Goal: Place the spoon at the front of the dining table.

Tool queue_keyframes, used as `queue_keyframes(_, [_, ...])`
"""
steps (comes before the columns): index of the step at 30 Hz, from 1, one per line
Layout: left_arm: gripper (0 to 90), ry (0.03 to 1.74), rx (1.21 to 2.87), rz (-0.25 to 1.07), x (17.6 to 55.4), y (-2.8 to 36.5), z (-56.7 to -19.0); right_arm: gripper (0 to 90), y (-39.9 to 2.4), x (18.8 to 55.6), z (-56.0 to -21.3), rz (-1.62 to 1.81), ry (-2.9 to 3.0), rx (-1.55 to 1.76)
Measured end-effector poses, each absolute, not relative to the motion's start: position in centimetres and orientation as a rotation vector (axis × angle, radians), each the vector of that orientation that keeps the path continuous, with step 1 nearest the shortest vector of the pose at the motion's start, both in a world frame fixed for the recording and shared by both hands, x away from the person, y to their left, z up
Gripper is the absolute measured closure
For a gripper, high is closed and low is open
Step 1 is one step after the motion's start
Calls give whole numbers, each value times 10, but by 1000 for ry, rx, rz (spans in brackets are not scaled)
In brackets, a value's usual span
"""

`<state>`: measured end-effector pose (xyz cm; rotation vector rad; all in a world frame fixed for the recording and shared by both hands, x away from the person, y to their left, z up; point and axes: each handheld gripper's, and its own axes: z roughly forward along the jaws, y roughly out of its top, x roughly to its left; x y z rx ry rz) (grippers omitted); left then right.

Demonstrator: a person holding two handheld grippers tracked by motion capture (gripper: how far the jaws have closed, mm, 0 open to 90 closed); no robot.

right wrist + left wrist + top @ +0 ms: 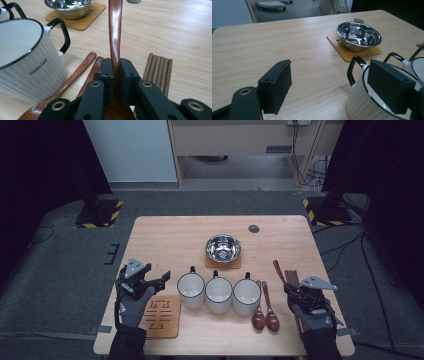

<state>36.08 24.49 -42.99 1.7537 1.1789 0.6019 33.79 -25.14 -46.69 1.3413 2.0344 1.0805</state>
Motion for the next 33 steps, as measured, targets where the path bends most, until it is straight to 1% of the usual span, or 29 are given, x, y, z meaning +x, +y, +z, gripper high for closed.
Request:
queue_keyframes(17, [185,1070,1772,547,377,196,-404,813,-245,347,-450,1147,2009,1294])
queue_keyframes(33, [185,1009,1776,523,386,162,-397,813,-247,349,-447,1176,1994,1283])
